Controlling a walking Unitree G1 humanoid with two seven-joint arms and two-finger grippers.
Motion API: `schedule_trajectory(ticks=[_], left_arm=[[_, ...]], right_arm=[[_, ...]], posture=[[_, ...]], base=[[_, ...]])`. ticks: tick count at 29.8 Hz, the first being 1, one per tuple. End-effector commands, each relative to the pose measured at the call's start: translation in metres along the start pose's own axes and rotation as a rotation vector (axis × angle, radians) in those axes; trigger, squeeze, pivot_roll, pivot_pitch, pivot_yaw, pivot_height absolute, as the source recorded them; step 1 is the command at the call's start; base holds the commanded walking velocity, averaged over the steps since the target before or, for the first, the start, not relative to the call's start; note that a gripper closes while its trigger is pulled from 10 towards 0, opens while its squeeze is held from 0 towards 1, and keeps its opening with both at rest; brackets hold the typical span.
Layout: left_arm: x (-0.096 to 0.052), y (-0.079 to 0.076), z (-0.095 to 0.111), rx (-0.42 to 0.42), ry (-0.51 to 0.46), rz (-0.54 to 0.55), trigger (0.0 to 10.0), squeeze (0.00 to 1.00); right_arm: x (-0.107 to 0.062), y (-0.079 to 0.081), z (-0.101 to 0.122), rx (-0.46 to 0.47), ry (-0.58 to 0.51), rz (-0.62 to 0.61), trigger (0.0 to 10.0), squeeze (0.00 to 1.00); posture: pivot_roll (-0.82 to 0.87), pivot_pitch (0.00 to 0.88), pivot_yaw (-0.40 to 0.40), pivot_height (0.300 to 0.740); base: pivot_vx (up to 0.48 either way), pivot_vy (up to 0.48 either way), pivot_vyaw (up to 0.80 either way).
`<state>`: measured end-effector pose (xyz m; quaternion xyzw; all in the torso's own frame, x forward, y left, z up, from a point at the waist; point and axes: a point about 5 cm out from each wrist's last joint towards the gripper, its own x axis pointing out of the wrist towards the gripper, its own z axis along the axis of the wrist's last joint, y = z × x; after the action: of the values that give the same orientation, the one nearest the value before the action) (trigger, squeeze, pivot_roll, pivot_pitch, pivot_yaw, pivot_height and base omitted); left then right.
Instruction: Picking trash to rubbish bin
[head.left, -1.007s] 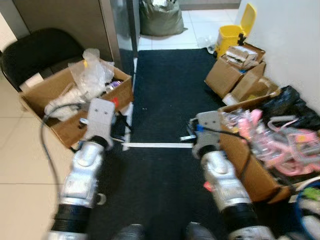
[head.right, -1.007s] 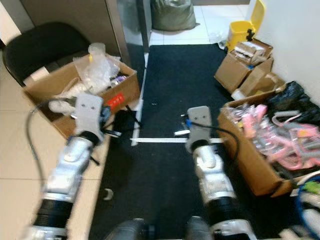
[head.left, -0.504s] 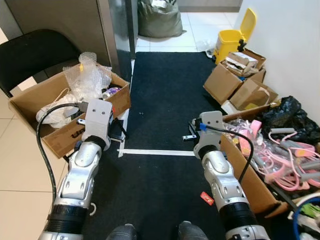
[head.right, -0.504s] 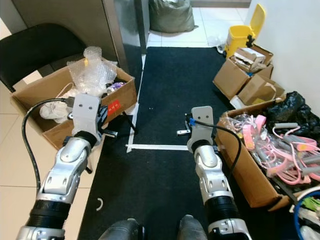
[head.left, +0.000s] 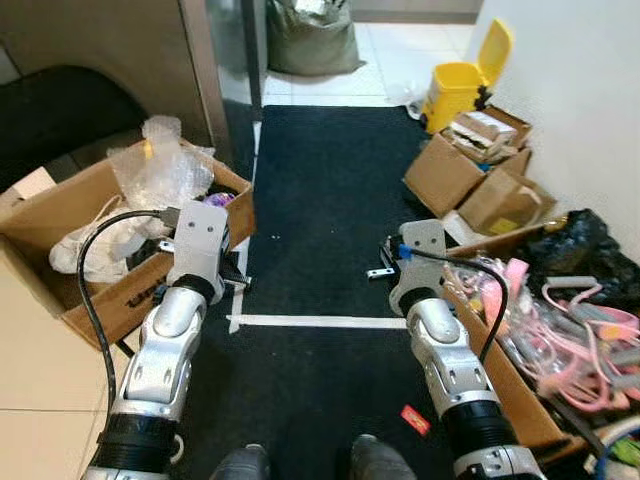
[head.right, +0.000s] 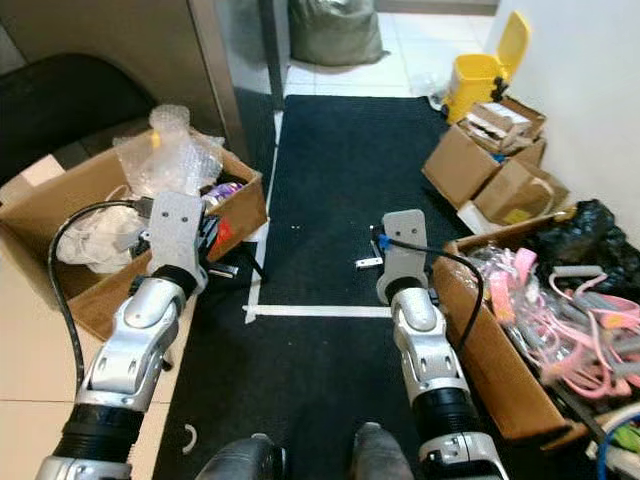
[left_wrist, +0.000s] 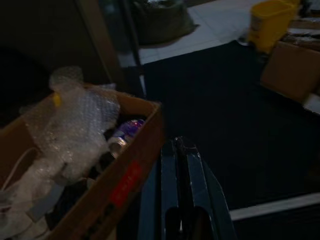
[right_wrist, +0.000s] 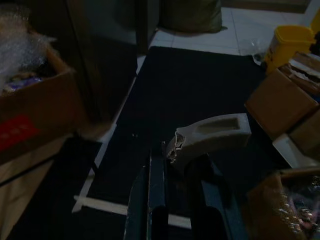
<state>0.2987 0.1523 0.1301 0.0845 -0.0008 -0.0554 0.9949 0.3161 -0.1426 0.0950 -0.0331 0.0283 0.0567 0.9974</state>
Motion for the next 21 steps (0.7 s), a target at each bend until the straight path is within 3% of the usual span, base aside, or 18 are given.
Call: schedule_trajectory(ticks=[1, 21], left_arm=[[-0.0014, -0.0007, -0.0015, 0.003, 0.008, -0.002, 10.0, 0.0], [-0.0028, -0.0005, -0.0009, 0.009, 0.001, -0.002, 10.0, 0.0]], right_arm=[[-0.0007, -0.0012, -0.0033, 0.003, 0.014, -0.01, 10.0, 0.0], [0.0016, 0.0022, -0.0018, -0.026, 0.01, 0.007, 10.0, 0.0]], posture=[[0.06, 0.077, 0.011, 0.74], [0.07, 0.061, 0.003, 0.74]], base=[[0.345, 0.0, 0.0], [0.344, 0.0, 0.0]])
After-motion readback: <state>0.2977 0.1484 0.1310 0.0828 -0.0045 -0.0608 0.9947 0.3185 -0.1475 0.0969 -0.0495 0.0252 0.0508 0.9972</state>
